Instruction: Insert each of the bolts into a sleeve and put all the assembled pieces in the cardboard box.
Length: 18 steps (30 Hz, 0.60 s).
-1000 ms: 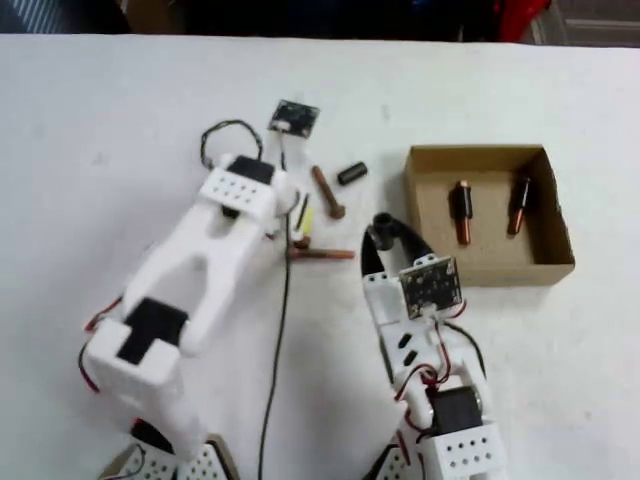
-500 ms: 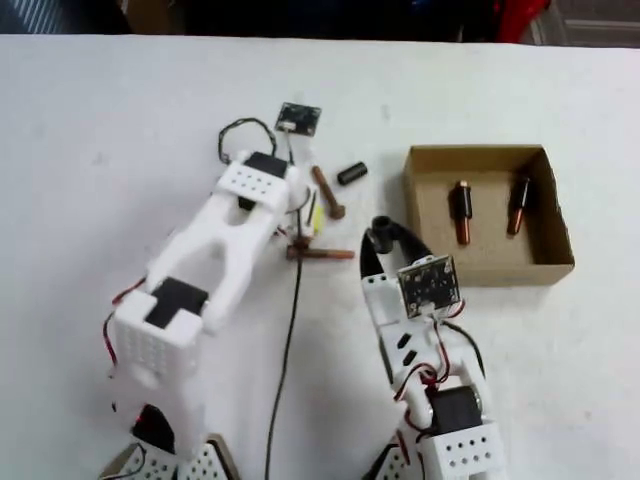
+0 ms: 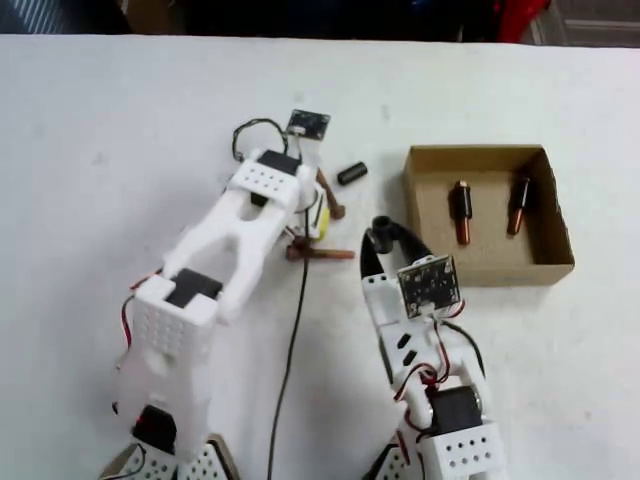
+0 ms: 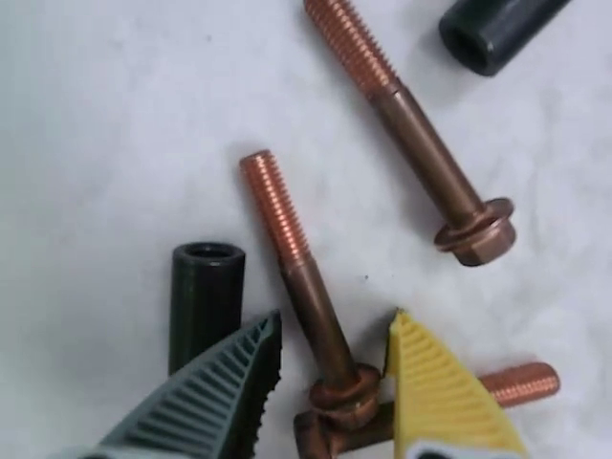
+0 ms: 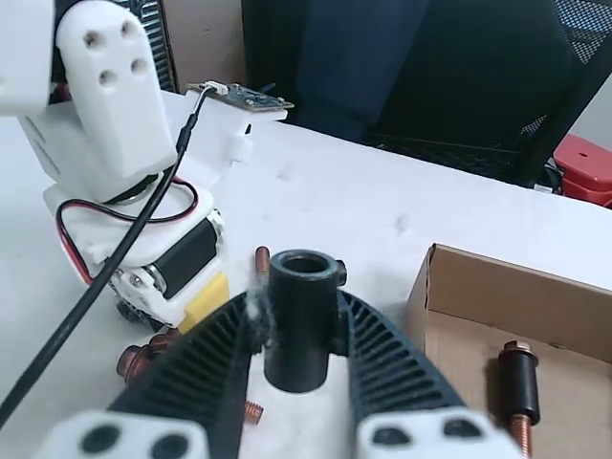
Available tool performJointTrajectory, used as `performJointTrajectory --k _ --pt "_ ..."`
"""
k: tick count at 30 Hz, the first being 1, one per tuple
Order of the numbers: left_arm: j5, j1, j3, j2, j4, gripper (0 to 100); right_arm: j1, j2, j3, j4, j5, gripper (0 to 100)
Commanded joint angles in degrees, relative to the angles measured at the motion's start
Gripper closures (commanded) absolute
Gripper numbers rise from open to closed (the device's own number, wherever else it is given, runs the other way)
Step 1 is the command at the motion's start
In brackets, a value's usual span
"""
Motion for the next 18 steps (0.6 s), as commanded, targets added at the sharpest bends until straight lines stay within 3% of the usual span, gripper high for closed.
performJointTrajectory --k 1,3,7,12,18 --pt "0.6 -0.2 -2.9 0.0 -0.2 79 0.5 -1.0 0.5 0.3 -0.2 98.2" --pt "0.4 -0.3 -3.0 0.1 -0.2 82 0.5 -1.0 0.5 0.3 -0.2 98.2" --pt "0.2 -0.3 -2.9 0.6 -0.3 97 0.5 -1.0 0.5 0.3 -0.2 98.2" --pt "0.2 -0.3 -2.5 0.6 -0.2 93 0.5 -1.0 0.5 0.3 -0.2 98.2" --pt "-0.9 -0.2 -5.1 0.0 4.0 97 0.5 -0.8 0.5 0.3 -0.2 98.2"
